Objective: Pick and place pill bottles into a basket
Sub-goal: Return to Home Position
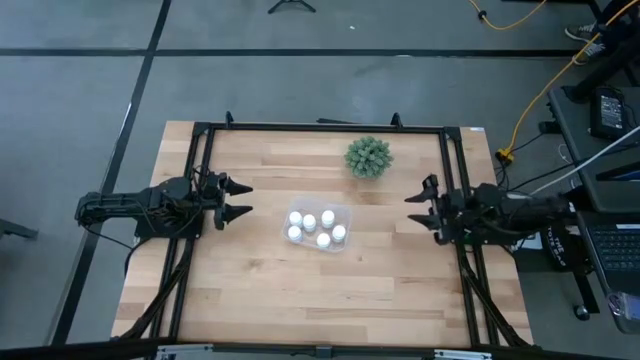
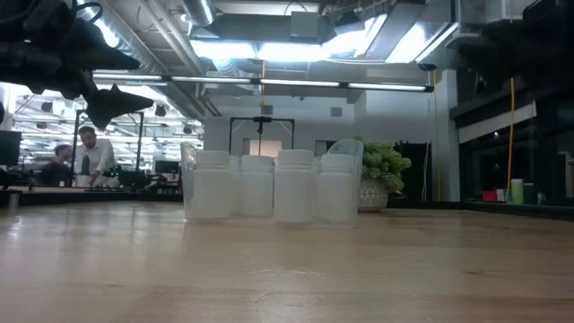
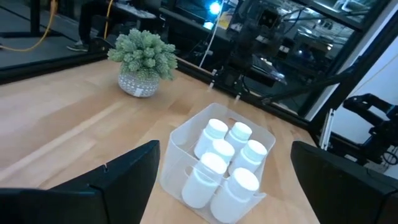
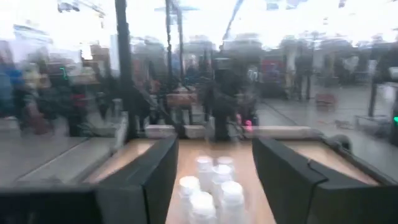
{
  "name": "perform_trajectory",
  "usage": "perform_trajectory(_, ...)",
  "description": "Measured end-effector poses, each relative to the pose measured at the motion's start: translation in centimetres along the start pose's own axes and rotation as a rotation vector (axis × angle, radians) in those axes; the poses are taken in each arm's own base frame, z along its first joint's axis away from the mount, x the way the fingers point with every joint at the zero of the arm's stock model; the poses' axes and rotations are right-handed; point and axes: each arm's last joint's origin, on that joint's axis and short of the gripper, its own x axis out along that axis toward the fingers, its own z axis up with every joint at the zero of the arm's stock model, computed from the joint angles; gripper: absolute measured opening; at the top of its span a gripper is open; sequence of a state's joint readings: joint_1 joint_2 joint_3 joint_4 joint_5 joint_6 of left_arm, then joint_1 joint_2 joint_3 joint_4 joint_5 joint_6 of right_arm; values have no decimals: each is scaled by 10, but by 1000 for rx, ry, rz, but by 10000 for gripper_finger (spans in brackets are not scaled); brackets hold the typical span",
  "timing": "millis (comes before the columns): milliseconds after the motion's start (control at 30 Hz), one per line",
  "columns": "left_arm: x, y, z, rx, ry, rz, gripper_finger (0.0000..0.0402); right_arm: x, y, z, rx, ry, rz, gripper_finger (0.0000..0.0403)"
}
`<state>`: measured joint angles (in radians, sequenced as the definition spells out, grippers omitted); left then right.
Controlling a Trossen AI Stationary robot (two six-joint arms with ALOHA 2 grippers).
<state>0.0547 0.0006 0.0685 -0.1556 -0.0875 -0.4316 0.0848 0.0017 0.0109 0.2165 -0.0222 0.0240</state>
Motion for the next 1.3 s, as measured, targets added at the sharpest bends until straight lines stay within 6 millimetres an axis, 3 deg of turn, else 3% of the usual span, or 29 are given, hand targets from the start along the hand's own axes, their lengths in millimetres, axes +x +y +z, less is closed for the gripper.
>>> perform_trajectory(400, 1, 0, -1, 85, 15, -3, 352, -3, -15, -18, -13, 177, -80, 210)
perform_trajectory(767, 6, -1, -8, 173, 127, -72, 352, -2, -15, -15, -132, 150, -61, 210)
perform_trajectory(1300, 0, -3, 1, -2, 35, -55, 352, -3, -15, -17, -57, 168, -66, 210)
